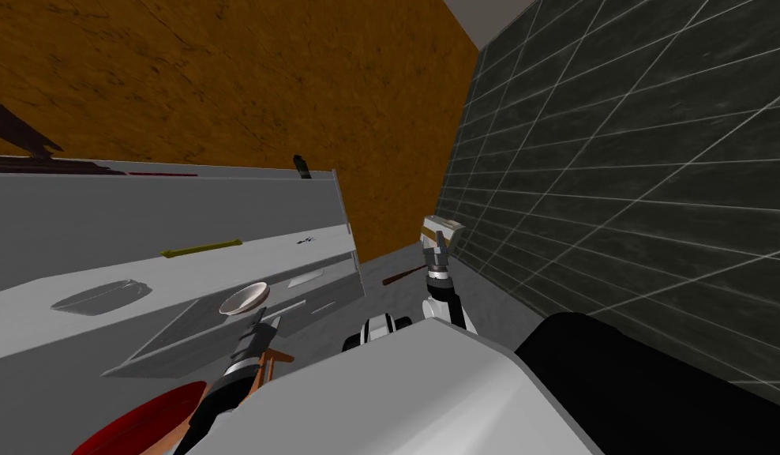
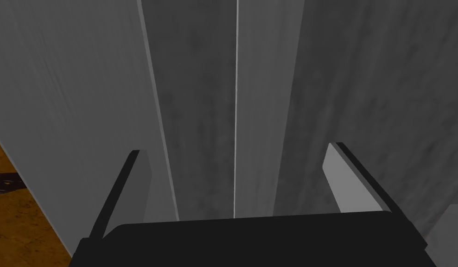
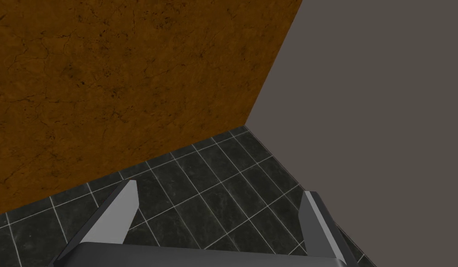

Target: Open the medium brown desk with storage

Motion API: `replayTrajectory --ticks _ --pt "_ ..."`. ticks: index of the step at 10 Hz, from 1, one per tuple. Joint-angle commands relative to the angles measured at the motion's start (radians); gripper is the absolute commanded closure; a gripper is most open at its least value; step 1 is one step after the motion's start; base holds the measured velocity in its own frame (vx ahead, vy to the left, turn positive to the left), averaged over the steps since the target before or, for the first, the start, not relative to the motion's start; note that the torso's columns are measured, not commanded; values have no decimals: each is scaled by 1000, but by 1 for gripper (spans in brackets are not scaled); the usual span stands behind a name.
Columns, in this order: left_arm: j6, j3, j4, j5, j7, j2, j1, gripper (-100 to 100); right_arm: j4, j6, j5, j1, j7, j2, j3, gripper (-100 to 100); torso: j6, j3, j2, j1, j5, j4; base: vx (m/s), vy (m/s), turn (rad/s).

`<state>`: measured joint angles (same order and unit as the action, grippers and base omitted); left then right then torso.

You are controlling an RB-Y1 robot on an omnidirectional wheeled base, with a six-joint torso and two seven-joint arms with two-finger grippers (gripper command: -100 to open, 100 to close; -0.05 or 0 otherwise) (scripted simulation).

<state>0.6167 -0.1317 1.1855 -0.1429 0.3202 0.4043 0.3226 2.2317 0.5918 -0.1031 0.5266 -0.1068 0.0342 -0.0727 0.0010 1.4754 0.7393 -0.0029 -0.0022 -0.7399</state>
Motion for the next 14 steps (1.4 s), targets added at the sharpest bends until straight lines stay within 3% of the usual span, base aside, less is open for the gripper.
replayTrajectory --ticks 1,7,8,9,14 --pt "-18 -27 -39 -17 24 38 -35 -100 0 0 0 0 0 0 0 0 -1 1 -2 1 1 1 -91 -64 -109" --pt "-95 -118 -104 -72 91 149 -96 -100 0 0 0 0 0 0 0 0 -2 0 1 1 -1 0 -111 -75 -196" --pt "-99 -106 -87 -66 81 132 -83 -100 0 0 0 0 0 0 0 0 -3 0 2 -2 -4 -1 -43 -35 -17" --pt "-104 -108 -90 -67 83 132 -82 0 0 0 0 0 0 0 0 0 -2 0 0 -1 -3 -1 -8 -5 5" --pt "-108 -104 -94 -66 82 129 -78 0 0 0 0 1 0 0 0 0 -1 0 -1 2 1 1 0 0 0"
